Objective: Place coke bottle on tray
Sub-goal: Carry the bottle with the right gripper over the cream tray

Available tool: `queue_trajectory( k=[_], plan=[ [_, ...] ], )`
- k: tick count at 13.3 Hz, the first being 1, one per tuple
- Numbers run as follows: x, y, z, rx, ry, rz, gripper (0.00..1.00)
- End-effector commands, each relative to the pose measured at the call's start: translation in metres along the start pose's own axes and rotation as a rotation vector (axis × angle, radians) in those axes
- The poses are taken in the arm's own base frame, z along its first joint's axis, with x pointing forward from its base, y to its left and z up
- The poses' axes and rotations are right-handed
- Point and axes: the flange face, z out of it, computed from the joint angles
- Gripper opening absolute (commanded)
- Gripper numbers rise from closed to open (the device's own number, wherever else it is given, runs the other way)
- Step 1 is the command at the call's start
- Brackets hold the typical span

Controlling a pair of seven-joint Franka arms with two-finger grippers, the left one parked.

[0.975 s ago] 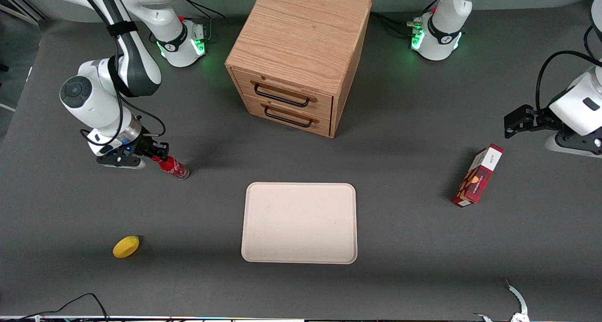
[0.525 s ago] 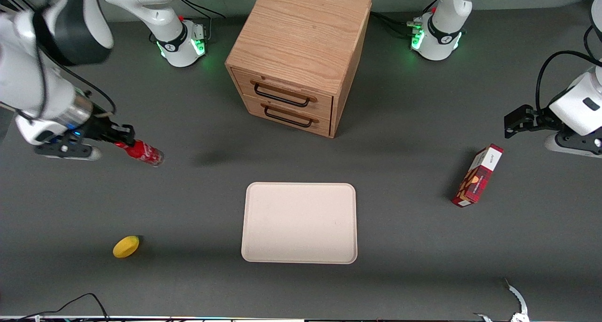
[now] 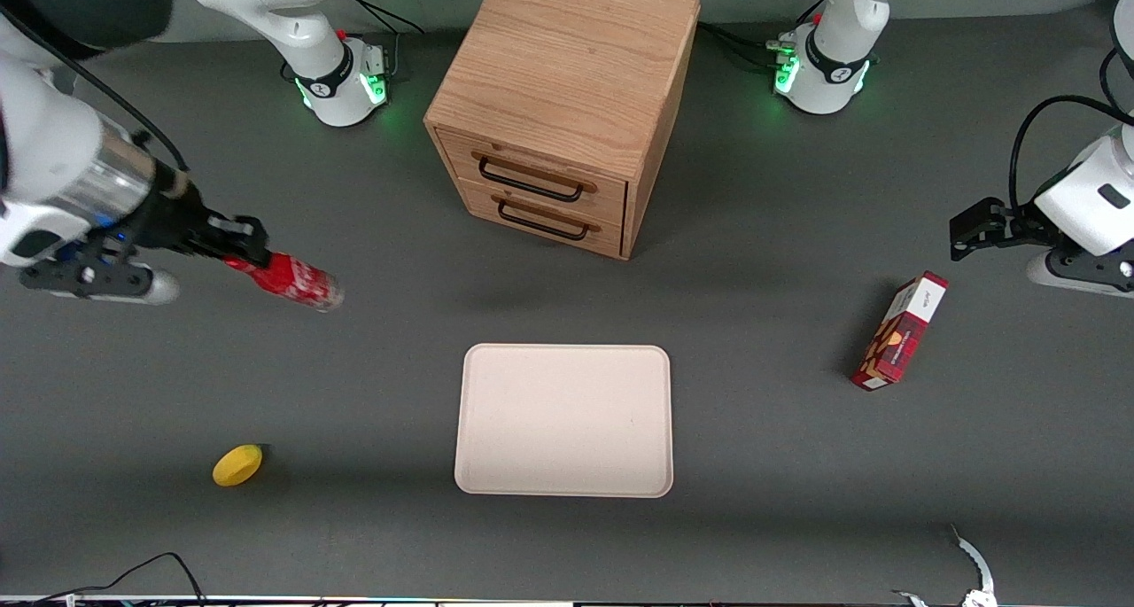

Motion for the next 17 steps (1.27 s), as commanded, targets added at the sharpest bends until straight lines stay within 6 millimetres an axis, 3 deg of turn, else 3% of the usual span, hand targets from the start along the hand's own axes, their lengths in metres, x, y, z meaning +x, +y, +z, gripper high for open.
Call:
queue_trajectory(
  k=[1,5,7,11,15,16,17],
  plan=[
    [0.034,-0.057,0.043,0.051,0.04,0.146,0.0],
    [0.073,-0.117,0.168,0.022,0.187,0.265,0.0],
    [0.085,-0.13,0.219,0.022,0.237,0.306,0.0],
    [0.082,-0.148,0.275,-0.017,0.289,0.325,0.0],
    [0.075,-0.154,0.303,-0.012,0.305,0.317,0.0],
    [0.076,-0.153,0.303,-0.012,0.305,0.318,0.55],
    [0.075,-0.154,0.302,-0.013,0.308,0.307,1.0]
  ],
)
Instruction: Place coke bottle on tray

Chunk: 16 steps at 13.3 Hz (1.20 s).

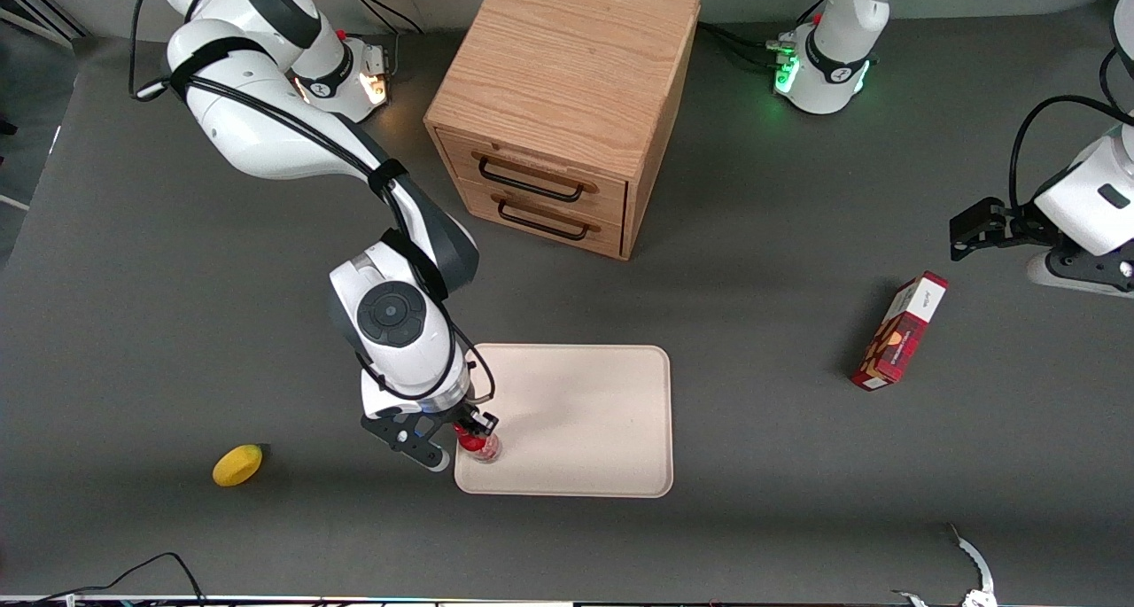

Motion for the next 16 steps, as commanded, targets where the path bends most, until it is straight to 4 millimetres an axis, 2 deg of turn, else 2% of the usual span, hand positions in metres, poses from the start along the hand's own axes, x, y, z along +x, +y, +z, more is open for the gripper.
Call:
queue_trajectory(
  k=[1,2,3,4,7,9,10,12,13,14,16],
  plan=[
    [0.001,-0.003,-0.009,0.008,0.035,0.005,1.0],
    [0.003,-0.003,-0.02,0.01,0.036,0.004,1.0],
    [0.003,0.0,-0.04,-0.013,0.026,-0.007,1.0],
    [0.003,0.004,-0.072,-0.05,0.015,-0.058,1.0],
    [0.009,0.04,-0.2,-0.121,-0.014,-0.162,1.0],
    [0.016,0.085,-0.282,-0.115,-0.089,-0.218,1.0],
    [0.013,0.105,-0.311,-0.126,-0.117,-0.267,1.0],
    [0.018,0.158,-0.345,-0.147,-0.156,-0.32,1.0],
    [0.031,0.194,-0.352,-0.13,-0.188,-0.317,1.0],
    [0.042,0.23,-0.354,-0.098,-0.214,-0.322,1.0],
    [0.043,0.291,-0.329,-0.078,-0.201,-0.372,1.0]
  ],
)
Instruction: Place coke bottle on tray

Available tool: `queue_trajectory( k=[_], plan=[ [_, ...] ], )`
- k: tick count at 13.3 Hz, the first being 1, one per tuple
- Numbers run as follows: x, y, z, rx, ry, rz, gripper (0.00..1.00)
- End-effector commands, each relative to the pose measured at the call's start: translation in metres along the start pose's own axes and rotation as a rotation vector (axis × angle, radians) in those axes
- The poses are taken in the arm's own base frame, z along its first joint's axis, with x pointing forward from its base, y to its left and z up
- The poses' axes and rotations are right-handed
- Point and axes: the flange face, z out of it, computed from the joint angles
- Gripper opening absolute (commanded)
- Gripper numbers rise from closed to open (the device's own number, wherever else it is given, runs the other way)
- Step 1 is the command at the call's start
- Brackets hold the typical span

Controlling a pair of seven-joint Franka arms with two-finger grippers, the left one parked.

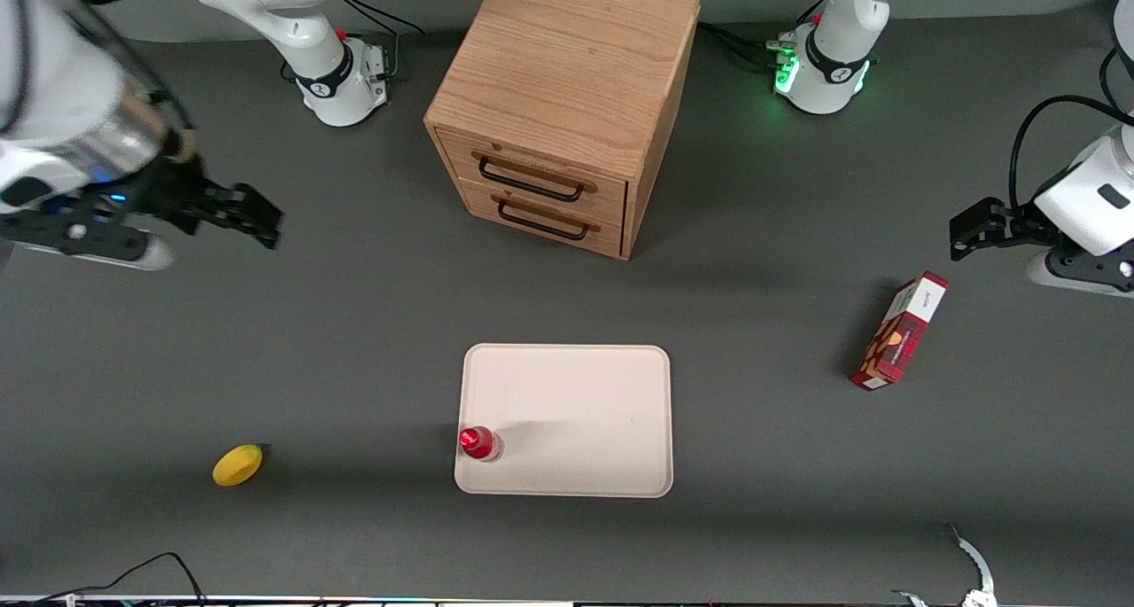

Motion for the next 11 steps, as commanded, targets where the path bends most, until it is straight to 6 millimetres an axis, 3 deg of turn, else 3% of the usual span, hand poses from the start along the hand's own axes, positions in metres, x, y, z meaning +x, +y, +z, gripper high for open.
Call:
queue_trajectory(
  k=[1,3,4,8,11],
  plan=[
    [-0.035,0.07,0.061,0.017,0.022,-0.038,1.0],
    [-0.052,0.092,0.112,0.036,0.056,-0.03,1.0],
    [-0.058,0.096,0.126,0.057,0.057,-0.036,1.0],
    [-0.054,0.097,0.119,0.076,0.003,-0.027,1.0],
    [-0.049,0.104,0.102,0.088,0.017,-0.011,1.0]
  ],
)
